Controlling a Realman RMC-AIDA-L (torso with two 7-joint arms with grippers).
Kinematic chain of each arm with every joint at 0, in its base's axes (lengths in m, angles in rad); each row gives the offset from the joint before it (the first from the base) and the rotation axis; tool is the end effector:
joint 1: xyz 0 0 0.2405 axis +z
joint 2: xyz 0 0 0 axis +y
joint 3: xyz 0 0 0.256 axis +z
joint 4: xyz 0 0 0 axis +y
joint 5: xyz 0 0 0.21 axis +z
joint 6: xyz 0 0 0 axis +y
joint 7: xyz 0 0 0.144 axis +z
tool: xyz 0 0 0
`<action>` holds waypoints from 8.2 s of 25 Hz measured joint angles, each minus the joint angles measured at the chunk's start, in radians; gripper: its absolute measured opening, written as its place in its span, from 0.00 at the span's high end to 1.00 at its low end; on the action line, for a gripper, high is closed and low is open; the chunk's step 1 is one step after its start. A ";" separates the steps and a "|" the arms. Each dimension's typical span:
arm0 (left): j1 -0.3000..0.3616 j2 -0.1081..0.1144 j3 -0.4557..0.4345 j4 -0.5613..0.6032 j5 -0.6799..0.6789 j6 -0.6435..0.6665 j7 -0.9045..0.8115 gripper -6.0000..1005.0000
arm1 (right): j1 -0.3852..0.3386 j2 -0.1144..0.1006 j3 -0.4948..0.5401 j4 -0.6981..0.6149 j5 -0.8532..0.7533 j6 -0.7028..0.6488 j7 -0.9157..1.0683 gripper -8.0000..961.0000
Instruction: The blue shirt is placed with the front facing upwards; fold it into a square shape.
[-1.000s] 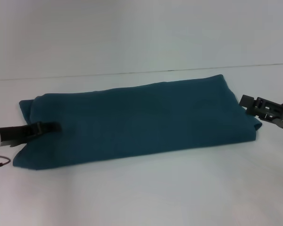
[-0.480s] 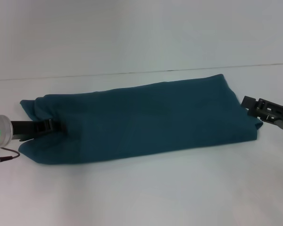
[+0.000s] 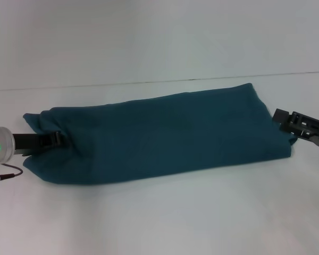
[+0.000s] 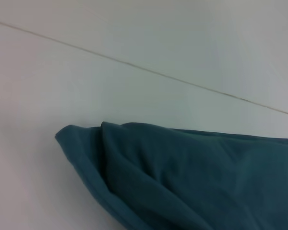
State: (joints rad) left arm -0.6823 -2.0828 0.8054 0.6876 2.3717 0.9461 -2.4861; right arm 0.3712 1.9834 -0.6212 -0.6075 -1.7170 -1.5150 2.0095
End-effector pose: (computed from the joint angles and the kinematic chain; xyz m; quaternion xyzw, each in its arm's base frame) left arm -0.2819 0.4149 0.0001 -0.7395 -0.5964 -0.1184 0.2889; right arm 0.3186 0.3151 0.0653 -0.7273 0.5412 0.3929 0.1544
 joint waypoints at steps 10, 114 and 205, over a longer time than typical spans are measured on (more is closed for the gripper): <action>0.017 0.005 0.000 0.028 0.008 0.018 0.009 0.93 | -0.001 0.000 0.017 0.008 -0.001 0.000 0.000 0.14; 0.171 0.039 -0.039 0.153 -0.507 0.553 0.139 0.05 | 0.214 -0.113 0.025 0.025 -0.367 0.092 0.246 0.19; 0.207 0.020 -0.086 0.143 -0.506 0.550 0.229 0.05 | 0.607 0.020 -0.262 0.101 -0.857 0.480 0.728 0.76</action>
State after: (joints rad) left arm -0.4749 -2.0628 0.7194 0.8301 1.8653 1.4956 -2.2574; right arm 0.9785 2.0033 -0.8837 -0.5067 -2.5740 -1.0355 2.7373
